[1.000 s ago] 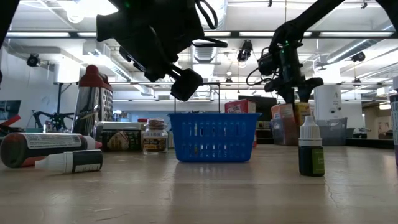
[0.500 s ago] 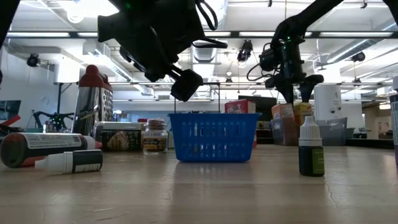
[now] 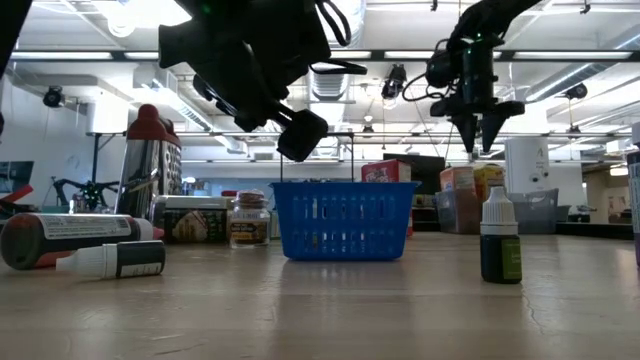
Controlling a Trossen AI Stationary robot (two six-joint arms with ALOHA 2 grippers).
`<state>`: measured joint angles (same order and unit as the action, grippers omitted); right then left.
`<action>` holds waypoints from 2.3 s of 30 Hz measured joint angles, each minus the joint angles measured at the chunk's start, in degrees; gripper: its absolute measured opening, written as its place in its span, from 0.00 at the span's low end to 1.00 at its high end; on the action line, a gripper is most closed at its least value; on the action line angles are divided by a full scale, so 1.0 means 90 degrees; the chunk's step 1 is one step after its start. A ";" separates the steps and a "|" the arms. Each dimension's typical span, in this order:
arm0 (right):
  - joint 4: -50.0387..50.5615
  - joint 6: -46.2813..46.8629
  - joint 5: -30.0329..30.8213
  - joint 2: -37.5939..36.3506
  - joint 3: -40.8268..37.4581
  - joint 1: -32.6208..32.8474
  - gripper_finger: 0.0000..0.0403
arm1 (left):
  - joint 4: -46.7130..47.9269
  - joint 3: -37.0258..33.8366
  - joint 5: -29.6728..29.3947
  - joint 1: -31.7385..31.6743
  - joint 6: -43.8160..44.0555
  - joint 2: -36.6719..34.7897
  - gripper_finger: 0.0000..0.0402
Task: Pick & Place Kitchen Items
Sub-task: Put the yellow cereal box into the black bin
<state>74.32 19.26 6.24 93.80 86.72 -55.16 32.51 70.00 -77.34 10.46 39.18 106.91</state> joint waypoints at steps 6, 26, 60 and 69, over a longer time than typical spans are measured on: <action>-0.0176 -0.0085 0.0115 0.0000 -0.0017 0.0000 0.19 | 0.0000 0.0002 0.0000 0.0000 -0.0017 0.0000 1.00; -0.0308 -0.0094 0.0134 0.0002 -0.0362 -0.0165 0.02 | 0.0000 0.0002 0.0000 0.0000 -0.0090 0.0000 1.00; -0.0945 -0.0194 -0.0231 0.0004 -0.1032 -0.0253 0.02 | -0.0051 0.0000 0.0000 -0.0002 -0.0100 0.0000 1.00; -0.0841 -0.0216 -0.0270 -0.0113 -0.1027 -0.0253 0.02 | -0.0048 0.0002 0.0000 -0.0006 -0.0100 0.0000 1.00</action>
<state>66.76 17.32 3.81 92.78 77.47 -57.43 32.08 70.02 -77.34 10.41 38.28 106.91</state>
